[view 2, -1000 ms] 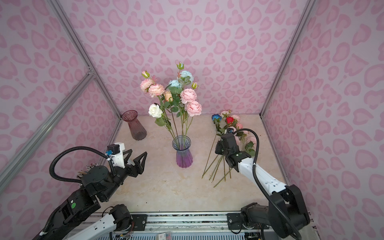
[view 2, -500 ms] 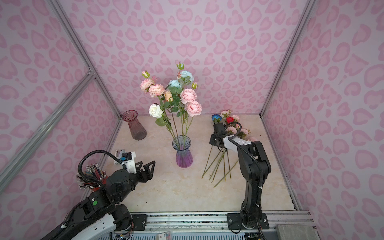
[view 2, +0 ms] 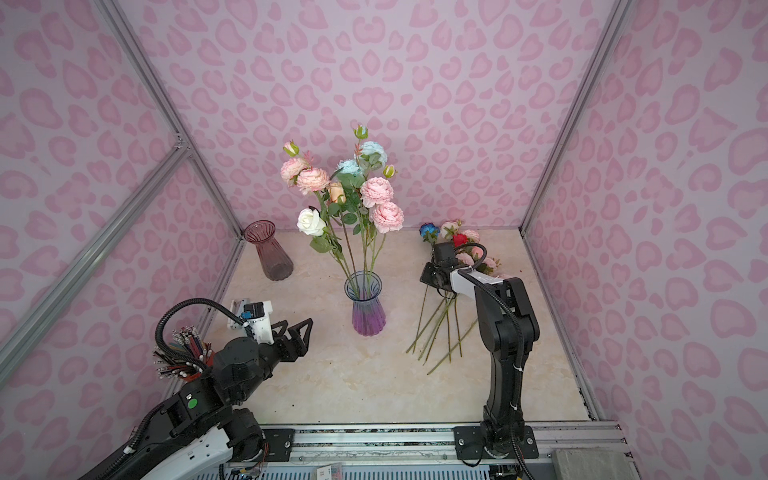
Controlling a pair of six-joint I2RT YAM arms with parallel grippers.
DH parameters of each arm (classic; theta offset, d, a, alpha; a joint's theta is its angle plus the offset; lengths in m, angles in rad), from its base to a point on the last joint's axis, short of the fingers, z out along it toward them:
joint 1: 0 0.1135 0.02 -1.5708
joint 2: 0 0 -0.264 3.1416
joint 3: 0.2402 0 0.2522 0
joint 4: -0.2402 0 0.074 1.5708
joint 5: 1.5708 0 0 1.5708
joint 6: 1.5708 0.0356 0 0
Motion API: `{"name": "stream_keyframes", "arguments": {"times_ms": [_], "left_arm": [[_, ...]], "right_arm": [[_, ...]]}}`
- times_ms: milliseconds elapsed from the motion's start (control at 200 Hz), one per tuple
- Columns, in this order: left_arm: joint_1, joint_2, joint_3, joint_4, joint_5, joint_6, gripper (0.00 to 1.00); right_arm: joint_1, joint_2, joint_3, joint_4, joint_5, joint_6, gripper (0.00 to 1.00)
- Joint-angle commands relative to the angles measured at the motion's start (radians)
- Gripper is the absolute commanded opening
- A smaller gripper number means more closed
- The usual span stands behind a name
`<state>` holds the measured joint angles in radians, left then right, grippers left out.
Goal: Arrange the flowers into the vase
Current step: 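Close the right gripper on the blue rose stem in the pile, then lift the blue rose upward out of the pile with the right gripper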
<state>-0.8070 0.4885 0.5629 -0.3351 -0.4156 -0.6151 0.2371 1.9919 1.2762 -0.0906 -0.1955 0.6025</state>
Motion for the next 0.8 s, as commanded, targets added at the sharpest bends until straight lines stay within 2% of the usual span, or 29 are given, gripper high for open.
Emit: {"name": "stream_keyframes", "arguments": {"times_ms": [0,185,270,390,580,680,795], "left_arm": [[-0.002,0.002,0.010,0.042,0.000,0.012,0.83],[0.000,-0.015,0.007,0.050,0.008,-0.010,0.83],[0.000,-0.024,0.001,0.060,0.009,-0.028,0.83],[-0.001,-0.048,-0.030,0.071,0.008,-0.068,0.83],[0.000,-0.109,-0.098,0.065,0.014,-0.187,0.83],[-0.001,-0.154,-0.141,0.076,-0.008,-0.232,0.84],[-0.001,-0.204,-0.163,0.068,-0.027,-0.245,0.84]], "right_arm": [[0.002,-0.063,-0.050,0.128,-0.092,0.024,0.00],[0.010,-0.304,-0.194,0.257,-0.118,0.064,0.00],[0.028,-0.451,-0.277,0.277,-0.086,0.051,0.00],[0.073,-0.681,-0.381,0.254,0.023,0.013,0.00],[0.231,-1.023,-0.530,0.319,0.304,-0.100,0.00],[0.311,-1.118,-0.550,0.381,0.386,-0.151,0.00],[0.412,-1.150,-0.531,0.490,0.417,-0.249,0.00]]}}
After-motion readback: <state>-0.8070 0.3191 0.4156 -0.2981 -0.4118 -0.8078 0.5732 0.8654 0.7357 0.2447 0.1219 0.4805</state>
